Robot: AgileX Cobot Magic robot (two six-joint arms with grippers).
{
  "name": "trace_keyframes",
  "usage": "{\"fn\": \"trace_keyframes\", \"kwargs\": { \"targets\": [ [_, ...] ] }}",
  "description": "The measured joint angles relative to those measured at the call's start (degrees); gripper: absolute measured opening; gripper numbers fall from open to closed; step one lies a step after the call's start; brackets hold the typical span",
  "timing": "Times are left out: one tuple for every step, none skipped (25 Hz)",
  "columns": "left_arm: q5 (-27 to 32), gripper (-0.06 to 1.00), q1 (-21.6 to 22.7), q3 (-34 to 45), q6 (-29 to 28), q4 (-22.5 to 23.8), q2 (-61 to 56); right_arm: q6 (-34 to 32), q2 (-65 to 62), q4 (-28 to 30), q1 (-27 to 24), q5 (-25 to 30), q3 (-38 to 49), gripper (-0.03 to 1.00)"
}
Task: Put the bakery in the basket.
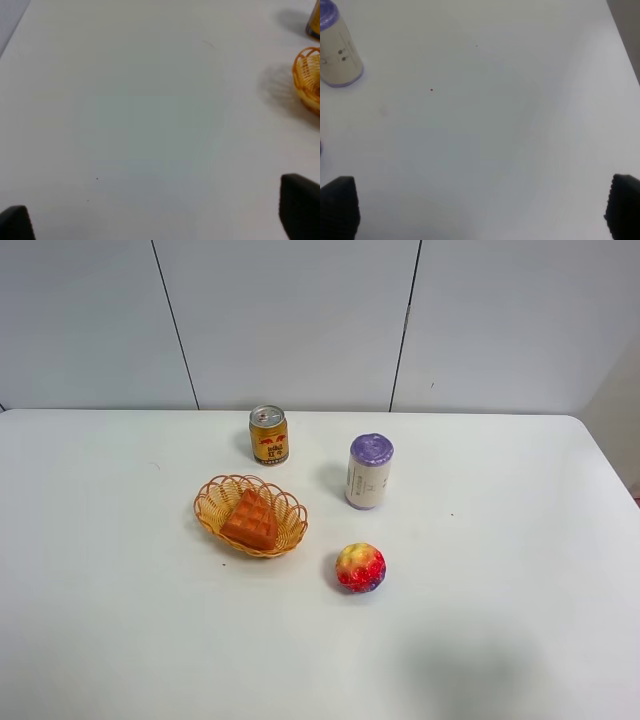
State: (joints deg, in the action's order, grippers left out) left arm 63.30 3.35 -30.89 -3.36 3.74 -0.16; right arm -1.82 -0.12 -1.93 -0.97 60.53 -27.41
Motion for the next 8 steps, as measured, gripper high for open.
{"fn": "trace_keyframes", "kwargs": {
  "targets": [
    [0.0, 0.99, 0.0, 0.0, 0.0, 0.0, 0.0, 0.0, 0.0, 0.0, 0.0, 0.0, 0.0, 0.99],
    [0.0, 0.99, 0.0, 0.0, 0.0, 0.0, 0.0, 0.0, 0.0, 0.0, 0.0, 0.0, 0.0, 0.99],
    [0.0, 0.99, 0.0, 0.0, 0.0, 0.0, 0.0, 0.0, 0.0, 0.0, 0.0, 0.0, 0.0, 0.99],
    [0.0, 0.99, 0.0, 0.0, 0.0, 0.0, 0.0, 0.0, 0.0, 0.0, 0.0, 0.0, 0.0, 0.99],
    [0.0, 0.99, 0.0, 0.0, 0.0, 0.05, 0.0, 0.0, 0.0, 0.0, 0.0, 0.0, 0.0, 0.99],
    [0.0, 0.99, 0.0, 0.0, 0.0, 0.05, 0.0, 0.0, 0.0, 0.0, 0.0, 0.0, 0.0, 0.99],
    [0.0, 0.99, 0.0, 0.0, 0.0, 0.1, 0.0, 0.0, 0.0, 0.0, 0.0, 0.0, 0.0, 0.99],
    [0.0, 0.99, 0.0, 0.0, 0.06, 0.15, 0.0, 0.0, 0.0, 0.0, 0.0, 0.0, 0.0, 0.99]
  ]
}}
